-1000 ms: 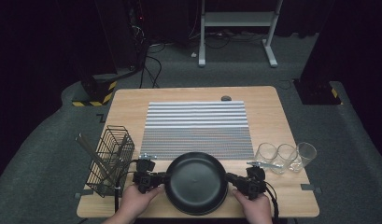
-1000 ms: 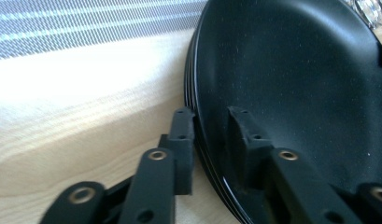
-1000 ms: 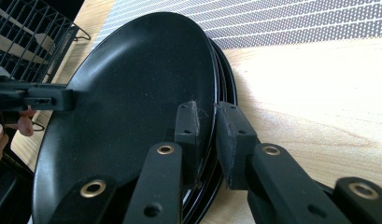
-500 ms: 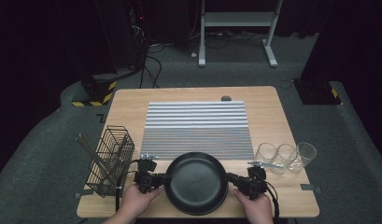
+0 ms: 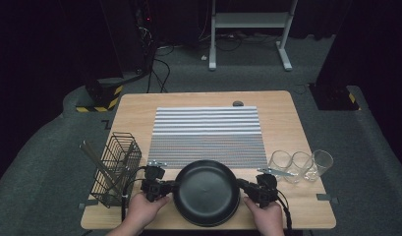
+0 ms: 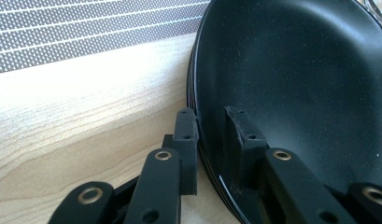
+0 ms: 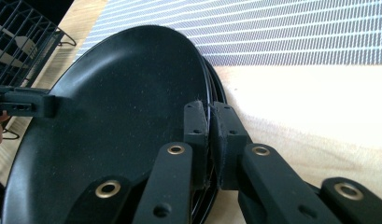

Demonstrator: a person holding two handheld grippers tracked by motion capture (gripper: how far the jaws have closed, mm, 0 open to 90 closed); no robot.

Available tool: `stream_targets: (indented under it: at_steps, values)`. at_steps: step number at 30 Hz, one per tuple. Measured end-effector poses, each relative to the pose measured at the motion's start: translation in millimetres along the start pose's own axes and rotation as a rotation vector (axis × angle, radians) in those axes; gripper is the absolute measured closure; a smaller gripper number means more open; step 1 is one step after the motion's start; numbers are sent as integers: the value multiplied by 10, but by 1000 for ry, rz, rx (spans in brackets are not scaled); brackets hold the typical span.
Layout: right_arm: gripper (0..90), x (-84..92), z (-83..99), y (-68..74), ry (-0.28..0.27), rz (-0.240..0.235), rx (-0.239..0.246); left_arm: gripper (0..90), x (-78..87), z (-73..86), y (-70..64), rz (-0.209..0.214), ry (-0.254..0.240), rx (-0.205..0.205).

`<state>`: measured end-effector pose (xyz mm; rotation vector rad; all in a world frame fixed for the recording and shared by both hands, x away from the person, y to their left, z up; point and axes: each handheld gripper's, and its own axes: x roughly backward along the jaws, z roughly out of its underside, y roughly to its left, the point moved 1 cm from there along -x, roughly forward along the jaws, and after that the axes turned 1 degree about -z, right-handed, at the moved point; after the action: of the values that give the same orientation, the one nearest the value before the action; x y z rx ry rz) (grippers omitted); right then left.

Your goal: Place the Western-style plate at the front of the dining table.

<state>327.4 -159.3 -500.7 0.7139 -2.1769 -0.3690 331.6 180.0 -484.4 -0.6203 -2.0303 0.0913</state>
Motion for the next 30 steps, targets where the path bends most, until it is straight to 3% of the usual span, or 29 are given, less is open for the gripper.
stream_targets:
  at_steps: [5,6,7,9,10,12,15,18,20,23,28,30]
  values:
    - [900,0,-41,10,-27,20,28,759,-13,-10,11,3,-16,4]
    - [900,-7,-51,1,-17,-65,4,763,-20,-15,6,5,-17,4]
    - [899,-39,-48,26,11,-102,-19,764,-25,-21,0,2,-17,2]
    - [893,-89,-16,147,39,-55,63,765,-30,-25,-11,-5,-19,0]
    - [869,-81,-4,185,34,-50,72,764,-30,-22,-5,0,-21,0]
    - [797,-15,-10,183,14,-56,55,769,-25,-16,18,17,-26,17]
    - [779,114,-30,50,-13,-47,2,774,-20,-13,26,22,-27,20]
    - [733,130,-29,-102,25,-89,-73,773,-14,-13,27,21,-24,14]
    - [731,122,-26,-141,48,-114,-98,771,-7,-7,20,20,-25,16]
    - [731,121,-41,-137,71,-125,-108,748,2,26,25,21,-27,14]
    - [711,93,-49,-122,94,-143,-122,683,12,59,40,27,-11,47]
    - [709,81,-40,-118,103,-139,-123,682,19,64,27,21,-8,37]
